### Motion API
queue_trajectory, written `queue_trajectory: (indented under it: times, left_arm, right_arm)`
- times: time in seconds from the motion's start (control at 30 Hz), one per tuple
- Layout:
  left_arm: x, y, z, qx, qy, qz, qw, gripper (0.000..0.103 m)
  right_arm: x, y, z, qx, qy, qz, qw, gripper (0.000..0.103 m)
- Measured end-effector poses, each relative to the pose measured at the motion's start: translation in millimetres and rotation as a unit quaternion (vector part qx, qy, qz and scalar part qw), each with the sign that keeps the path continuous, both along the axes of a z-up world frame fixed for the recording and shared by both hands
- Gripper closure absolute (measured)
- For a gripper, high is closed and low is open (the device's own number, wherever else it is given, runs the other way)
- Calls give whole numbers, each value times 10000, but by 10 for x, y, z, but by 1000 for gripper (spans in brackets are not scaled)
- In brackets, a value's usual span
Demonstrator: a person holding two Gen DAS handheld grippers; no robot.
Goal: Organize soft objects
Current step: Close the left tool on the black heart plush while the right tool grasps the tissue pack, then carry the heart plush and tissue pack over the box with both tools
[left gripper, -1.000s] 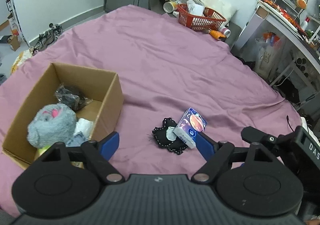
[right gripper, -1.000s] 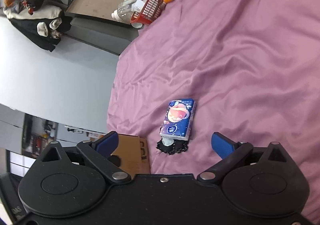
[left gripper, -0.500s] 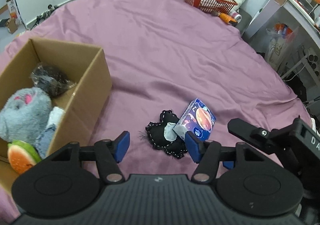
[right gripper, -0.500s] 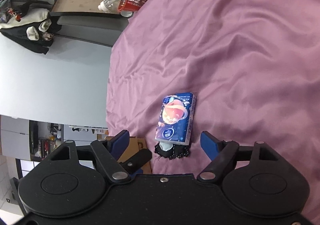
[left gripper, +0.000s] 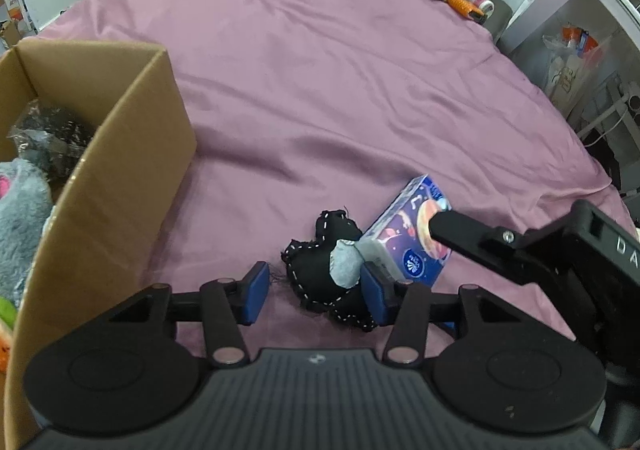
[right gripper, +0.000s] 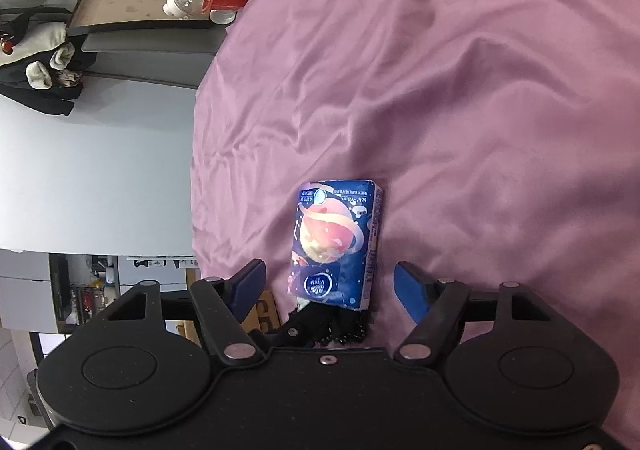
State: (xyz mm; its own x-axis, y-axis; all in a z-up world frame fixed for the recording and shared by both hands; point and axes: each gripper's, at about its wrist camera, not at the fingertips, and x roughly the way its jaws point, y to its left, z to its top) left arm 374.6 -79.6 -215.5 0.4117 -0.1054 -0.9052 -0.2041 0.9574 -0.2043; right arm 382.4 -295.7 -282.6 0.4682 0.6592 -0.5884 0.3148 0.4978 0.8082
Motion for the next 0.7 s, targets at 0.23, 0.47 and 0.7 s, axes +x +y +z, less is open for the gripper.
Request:
queue_trajectory:
  times: [0.23, 0.47, 0.7]
  left_arm:
    - [53, -26, -85, -28, 39, -53, 10000, 53]
    - [47, -54, -26, -171, 60, 41, 9998, 75]
    - [-81, -107, 260, -22, -159, -33, 9999, 76]
  right_arm:
    - [69, 79, -32, -160, -125, 35, 9998, 38]
    - [-2, 5, -26, -305, -219, -3, 9993, 64]
    - [-222, -180, 178, -414, -335, -273, 9982, 65]
